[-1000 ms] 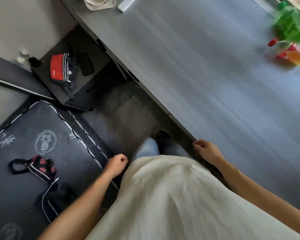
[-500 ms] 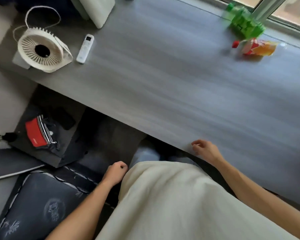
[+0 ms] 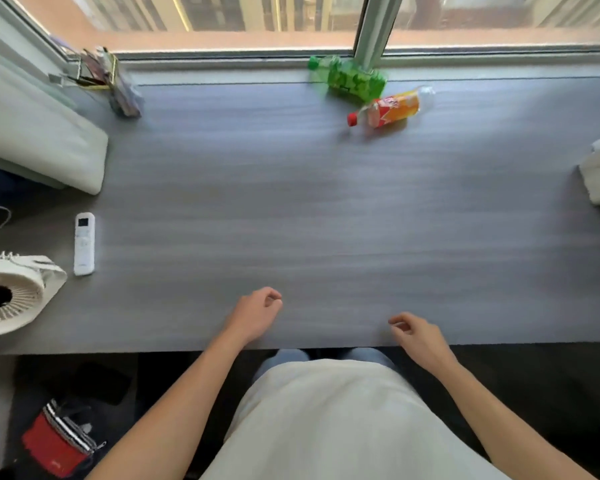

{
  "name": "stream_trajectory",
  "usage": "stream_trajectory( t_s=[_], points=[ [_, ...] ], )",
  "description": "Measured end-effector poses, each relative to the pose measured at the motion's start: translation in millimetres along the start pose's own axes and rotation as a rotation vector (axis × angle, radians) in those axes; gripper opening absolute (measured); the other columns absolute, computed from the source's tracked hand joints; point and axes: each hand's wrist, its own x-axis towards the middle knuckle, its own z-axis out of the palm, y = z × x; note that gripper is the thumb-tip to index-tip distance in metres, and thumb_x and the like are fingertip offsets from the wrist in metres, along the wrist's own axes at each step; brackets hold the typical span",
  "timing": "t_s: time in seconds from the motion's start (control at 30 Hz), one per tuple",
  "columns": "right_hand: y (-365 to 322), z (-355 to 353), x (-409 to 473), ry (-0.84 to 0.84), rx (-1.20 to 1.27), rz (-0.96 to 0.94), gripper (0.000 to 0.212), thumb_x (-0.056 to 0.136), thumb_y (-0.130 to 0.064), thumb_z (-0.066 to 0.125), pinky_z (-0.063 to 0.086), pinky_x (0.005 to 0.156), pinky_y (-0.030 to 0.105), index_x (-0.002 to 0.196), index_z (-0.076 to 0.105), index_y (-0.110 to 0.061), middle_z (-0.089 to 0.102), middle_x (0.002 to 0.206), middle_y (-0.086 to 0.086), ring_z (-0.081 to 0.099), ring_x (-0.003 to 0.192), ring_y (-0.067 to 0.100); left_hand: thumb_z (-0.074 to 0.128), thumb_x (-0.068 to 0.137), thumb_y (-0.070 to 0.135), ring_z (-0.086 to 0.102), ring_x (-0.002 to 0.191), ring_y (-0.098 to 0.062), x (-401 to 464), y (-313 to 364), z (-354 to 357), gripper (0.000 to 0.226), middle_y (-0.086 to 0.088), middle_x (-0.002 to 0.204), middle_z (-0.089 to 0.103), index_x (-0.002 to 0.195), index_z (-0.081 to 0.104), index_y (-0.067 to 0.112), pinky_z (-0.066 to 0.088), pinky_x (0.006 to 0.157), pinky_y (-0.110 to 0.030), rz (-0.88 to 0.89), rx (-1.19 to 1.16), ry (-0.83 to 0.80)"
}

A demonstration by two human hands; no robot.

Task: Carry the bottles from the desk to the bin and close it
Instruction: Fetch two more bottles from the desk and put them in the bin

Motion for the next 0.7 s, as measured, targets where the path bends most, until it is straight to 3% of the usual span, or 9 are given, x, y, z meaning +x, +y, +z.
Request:
stream_trajectory(
  t_s=[0.17, 0.33, 0.5, 0.7],
  points=[
    [-49, -55, 49, 0.164, 0.007, -0.111, 0.027, 0.092, -0.024, 0.059, 0.055, 0.082, 0.034, 0.119, 0.063, -0.026, 0.07, 0.108, -0.007, 0.066, 0.089, 0.012, 0.058, 0.095, 0.03, 0.066, 0.107, -0.017, 60, 75, -40, 0.02, 0.003, 0.11, 0.074, 0.111, 0.07, 0.026, 0.05, 0.093, -0.031, 0.11, 0.061, 0.039],
    [-116, -125, 117, 0.33, -0.106, -0.24, 0.047, 0.087, -0.019, 0.063, 0.052, 0.092, 0.04, 0.133, 0.054, -0.022, 0.058, 0.131, 0.002, 0.063, 0.113, 0.026, 0.06, 0.094, 0.024, 0.068, 0.108, -0.022, 127, 163, -86, 0.026, -0.003, 0.113, 0.075, 0.117, 0.07, 0.019, 0.051, 0.098, -0.033, 0.245, 0.142, 0.13],
    [-176, -192, 191, 0.465, -0.195, -0.318, 0.063, 0.084, -0.015, 0.06, 0.05, 0.093, 0.042, 0.144, 0.041, -0.023, 0.042, 0.146, 0.0, 0.048, 0.129, 0.027, 0.06, 0.093, 0.022, 0.065, 0.113, -0.028, 197, 251, -128, 0.035, -0.008, 0.12, 0.071, 0.126, 0.065, 0.015, 0.049, 0.1, -0.038, 0.386, 0.21, 0.262],
    [-216, -244, 267, 0.575, -0.401, -0.419, 0.079, 0.078, -0.004, 0.062, 0.032, 0.118, 0.044, 0.15, 0.031, -0.016, 0.026, 0.16, 0.006, 0.021, 0.15, 0.03, 0.057, 0.09, 0.02, 0.047, 0.133, -0.03, 265, 332, -156, 0.054, -0.01, 0.142, 0.054, 0.143, 0.049, 0.015, 0.045, 0.107, -0.046, 0.557, 0.384, 0.39]
  ],
)
